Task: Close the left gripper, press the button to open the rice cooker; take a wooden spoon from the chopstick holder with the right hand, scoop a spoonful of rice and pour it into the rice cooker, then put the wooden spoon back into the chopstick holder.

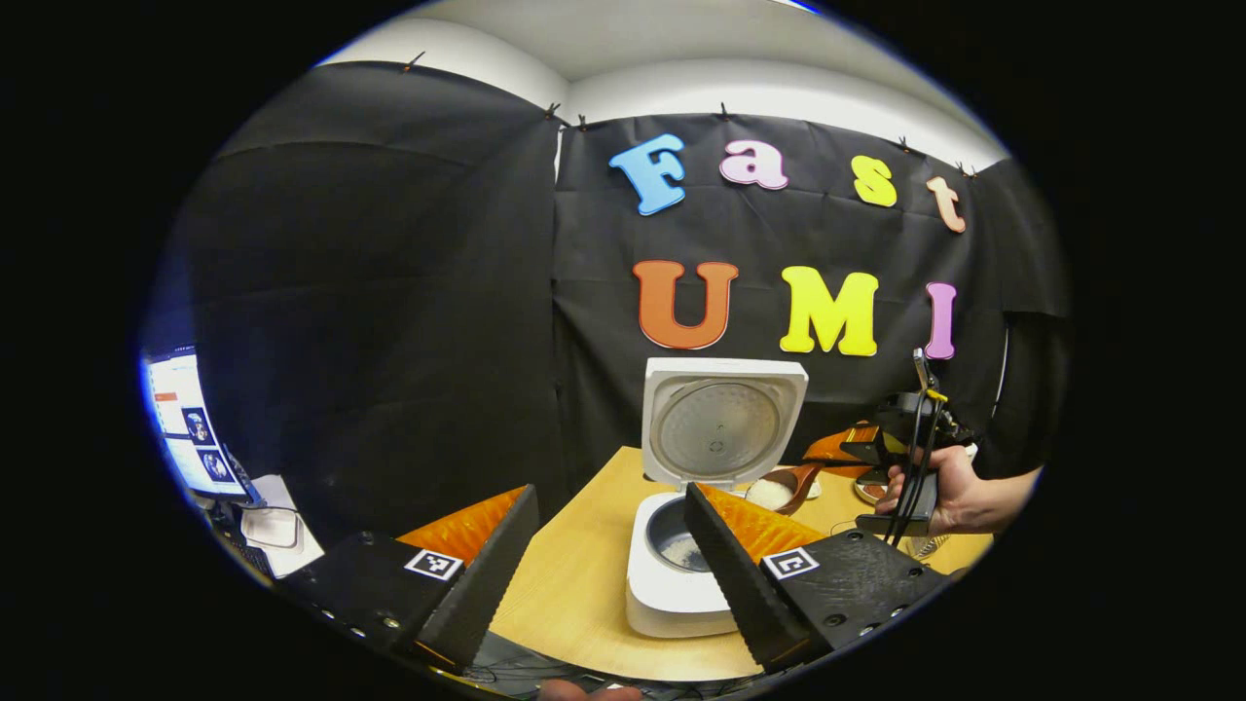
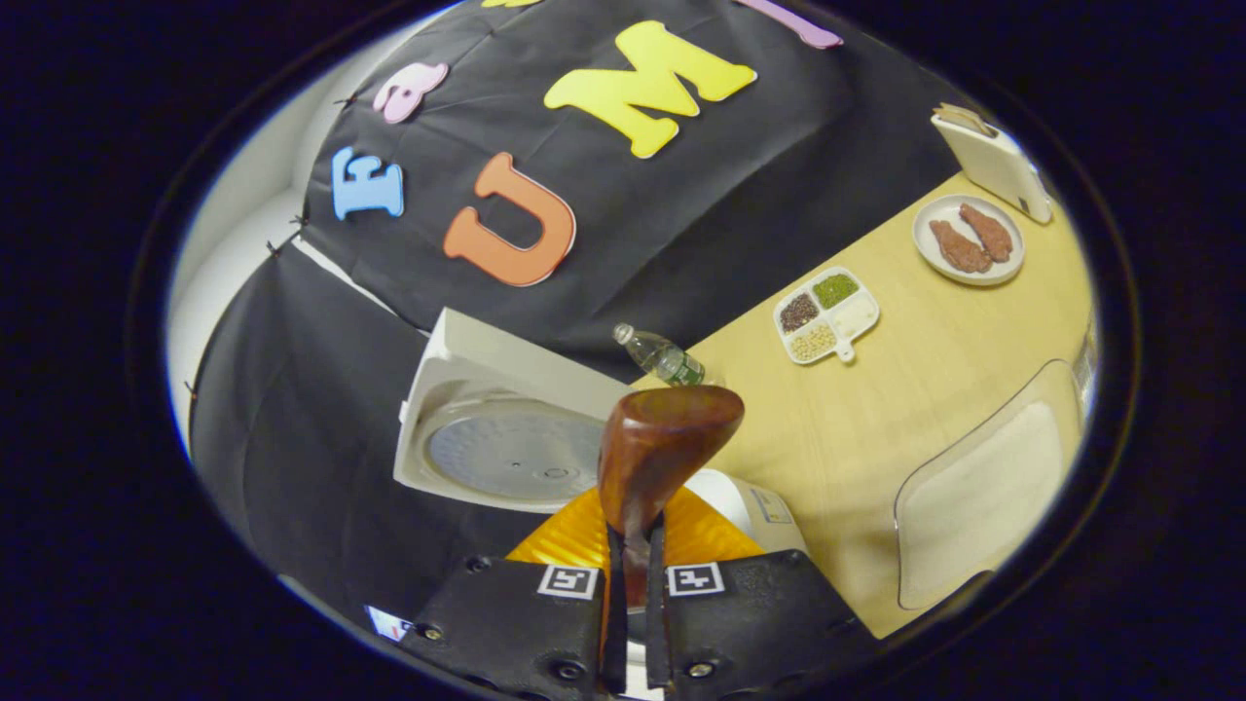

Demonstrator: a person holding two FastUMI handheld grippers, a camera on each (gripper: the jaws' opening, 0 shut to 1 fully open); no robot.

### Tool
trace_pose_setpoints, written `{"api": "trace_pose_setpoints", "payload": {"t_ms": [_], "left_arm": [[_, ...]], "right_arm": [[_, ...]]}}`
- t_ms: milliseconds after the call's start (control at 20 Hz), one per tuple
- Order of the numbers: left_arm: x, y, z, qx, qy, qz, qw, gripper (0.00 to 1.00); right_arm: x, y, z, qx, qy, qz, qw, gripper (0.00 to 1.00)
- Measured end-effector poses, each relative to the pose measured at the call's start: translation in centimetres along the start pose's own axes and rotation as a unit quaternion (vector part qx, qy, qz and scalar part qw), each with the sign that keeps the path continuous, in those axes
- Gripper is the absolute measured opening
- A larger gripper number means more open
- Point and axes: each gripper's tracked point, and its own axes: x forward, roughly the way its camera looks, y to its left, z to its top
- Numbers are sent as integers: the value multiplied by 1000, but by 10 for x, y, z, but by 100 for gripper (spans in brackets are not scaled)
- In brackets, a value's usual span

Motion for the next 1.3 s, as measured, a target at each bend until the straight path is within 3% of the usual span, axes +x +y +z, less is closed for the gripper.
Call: {"api": "trace_pose_setpoints", "payload": {"t_ms": [200,450,800,1100,1300], "left_arm": [[-1,20,-9,-29,5,12,999,95],[0,38,-12,-34,2,20,999,95],[-2,44,-12,-36,3,16,999,95],[-6,47,-12,-41,0,16,999,95],[-8,51,-11,-47,-3,21,999,95]], "right_arm": [[8,3,-3,-69,-14,-37,997,12],[11,16,-5,-136,-27,-53,989,13],[10,40,-5,-253,-48,-60,964,13],[7,73,-5,-378,-72,-50,921,13],[8,87,-7,-474,-88,-56,874,13]]}}
